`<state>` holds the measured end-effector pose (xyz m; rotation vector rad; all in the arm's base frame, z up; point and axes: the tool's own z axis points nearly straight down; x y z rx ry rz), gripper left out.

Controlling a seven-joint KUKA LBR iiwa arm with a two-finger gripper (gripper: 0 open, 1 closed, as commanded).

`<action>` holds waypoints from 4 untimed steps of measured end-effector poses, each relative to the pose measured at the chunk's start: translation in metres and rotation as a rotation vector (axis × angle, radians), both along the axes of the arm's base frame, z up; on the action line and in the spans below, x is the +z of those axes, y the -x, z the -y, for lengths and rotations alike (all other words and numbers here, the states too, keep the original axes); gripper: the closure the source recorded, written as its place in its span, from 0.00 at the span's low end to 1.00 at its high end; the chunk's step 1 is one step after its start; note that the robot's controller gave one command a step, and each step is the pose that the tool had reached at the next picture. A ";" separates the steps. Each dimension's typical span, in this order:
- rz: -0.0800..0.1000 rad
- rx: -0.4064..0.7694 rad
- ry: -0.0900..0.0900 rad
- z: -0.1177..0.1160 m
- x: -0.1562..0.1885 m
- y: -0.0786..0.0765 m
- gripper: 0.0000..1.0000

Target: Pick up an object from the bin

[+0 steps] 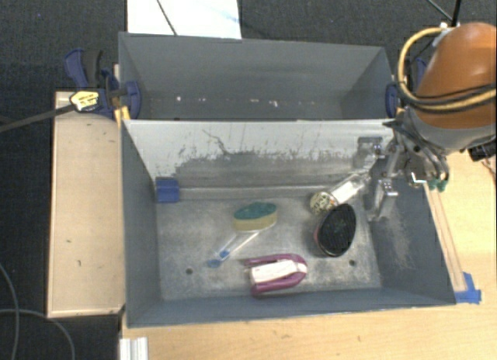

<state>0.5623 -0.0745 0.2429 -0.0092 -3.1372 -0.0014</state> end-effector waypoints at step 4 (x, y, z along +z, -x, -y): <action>0.014 0.100 0.002 -0.005 -0.043 0.030 1.00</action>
Offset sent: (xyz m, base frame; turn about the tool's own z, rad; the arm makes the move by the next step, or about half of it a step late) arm -0.0060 -0.0084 -0.0862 -0.0426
